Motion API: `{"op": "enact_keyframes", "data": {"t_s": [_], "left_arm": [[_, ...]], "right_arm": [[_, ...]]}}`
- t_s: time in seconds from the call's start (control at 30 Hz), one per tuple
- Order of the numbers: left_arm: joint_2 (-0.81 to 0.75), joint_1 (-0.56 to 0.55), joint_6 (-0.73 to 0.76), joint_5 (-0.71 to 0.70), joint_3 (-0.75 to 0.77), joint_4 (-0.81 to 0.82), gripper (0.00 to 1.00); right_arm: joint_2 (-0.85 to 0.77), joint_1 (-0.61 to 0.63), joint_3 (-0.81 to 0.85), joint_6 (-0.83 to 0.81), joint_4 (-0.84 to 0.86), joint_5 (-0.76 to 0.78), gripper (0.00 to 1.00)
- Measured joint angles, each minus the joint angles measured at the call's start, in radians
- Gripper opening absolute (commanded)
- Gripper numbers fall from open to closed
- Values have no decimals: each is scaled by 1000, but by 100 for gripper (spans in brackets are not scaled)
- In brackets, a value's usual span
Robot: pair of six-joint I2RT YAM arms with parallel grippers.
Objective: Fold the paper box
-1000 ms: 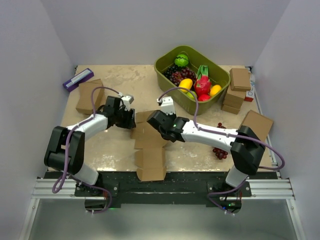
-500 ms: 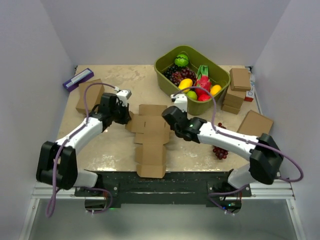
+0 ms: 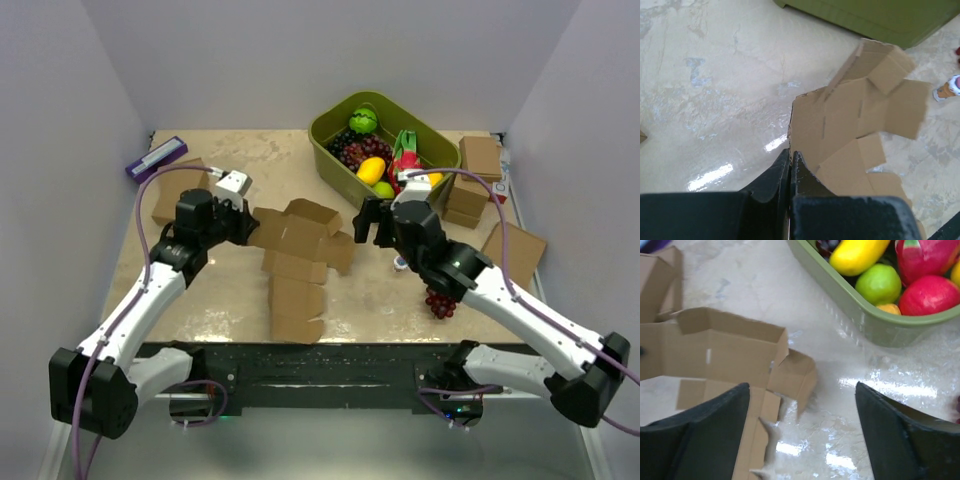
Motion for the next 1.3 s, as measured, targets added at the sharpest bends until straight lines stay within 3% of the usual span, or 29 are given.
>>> {"op": "enact_keyframes", "data": {"t_s": [0.17,0.3,0.63,1.0,1.2,1.3], "left_arm": [[-31,-18,0,50,-11,0,0],[-58,-31,0,69,-18,8,0],[-73,-127,29,72,-29,14,0],[-155,-189,90,60,-67,35,0],[-164,-212,111,66,-74,50,0],[-173,-217,116,56,-78,53,0]], "right_arm": [[-123,0,7,-78,8,-105,92],[-97,0,18,-33,31,-215,92],[-32,1,-239,456,466,-468,94],[-49,1,-414,799,695,-452,99],[-80,1,-436,861,703,-401,91],[-106,1,-400,790,620,-382,90]]}}
